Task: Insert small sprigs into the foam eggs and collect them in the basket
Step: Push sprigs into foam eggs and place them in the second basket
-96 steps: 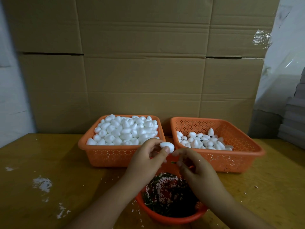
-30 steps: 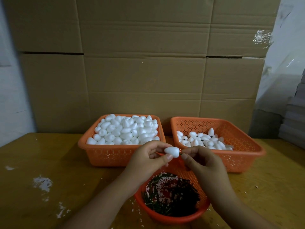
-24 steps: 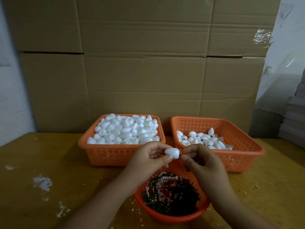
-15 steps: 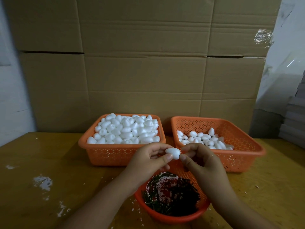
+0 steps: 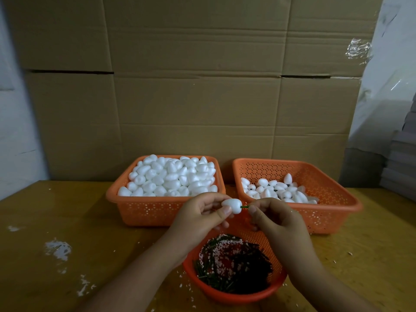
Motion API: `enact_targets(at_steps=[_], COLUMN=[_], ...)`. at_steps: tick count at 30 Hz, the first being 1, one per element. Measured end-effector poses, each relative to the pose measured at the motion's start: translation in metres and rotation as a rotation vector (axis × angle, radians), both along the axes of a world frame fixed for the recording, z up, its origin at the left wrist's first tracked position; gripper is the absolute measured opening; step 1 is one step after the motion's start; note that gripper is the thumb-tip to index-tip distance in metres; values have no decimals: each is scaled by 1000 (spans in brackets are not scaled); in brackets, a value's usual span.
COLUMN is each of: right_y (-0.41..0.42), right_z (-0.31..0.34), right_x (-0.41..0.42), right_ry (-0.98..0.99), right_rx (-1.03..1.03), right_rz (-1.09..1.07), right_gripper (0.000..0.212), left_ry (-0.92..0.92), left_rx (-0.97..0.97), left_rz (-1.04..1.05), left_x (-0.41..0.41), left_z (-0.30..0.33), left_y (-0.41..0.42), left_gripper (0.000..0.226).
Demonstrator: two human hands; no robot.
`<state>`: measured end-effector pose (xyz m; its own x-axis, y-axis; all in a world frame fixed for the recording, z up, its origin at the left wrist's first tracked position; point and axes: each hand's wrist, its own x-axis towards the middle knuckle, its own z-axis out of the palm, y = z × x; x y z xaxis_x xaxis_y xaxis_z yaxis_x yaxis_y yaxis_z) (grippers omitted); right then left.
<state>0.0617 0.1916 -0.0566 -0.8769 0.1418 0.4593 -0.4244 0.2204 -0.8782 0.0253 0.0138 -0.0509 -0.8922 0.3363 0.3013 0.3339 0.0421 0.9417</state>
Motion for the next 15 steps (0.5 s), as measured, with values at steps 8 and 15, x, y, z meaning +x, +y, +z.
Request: enact_targets(at_steps=[8,15], right_y=[1,1], right_z=[-2,-1], right_x=[-2,0], right_ry=[-4,-16], right_rx=[24,38], right_rz=[-12,-31], right_gripper=[9,9], left_ry=[-1,-1], left_rx=[7,-14], left_rz=[-7,-2], left_x=[1,1], left_z=[0,0], left_y=[0,1], left_gripper=[15,15])
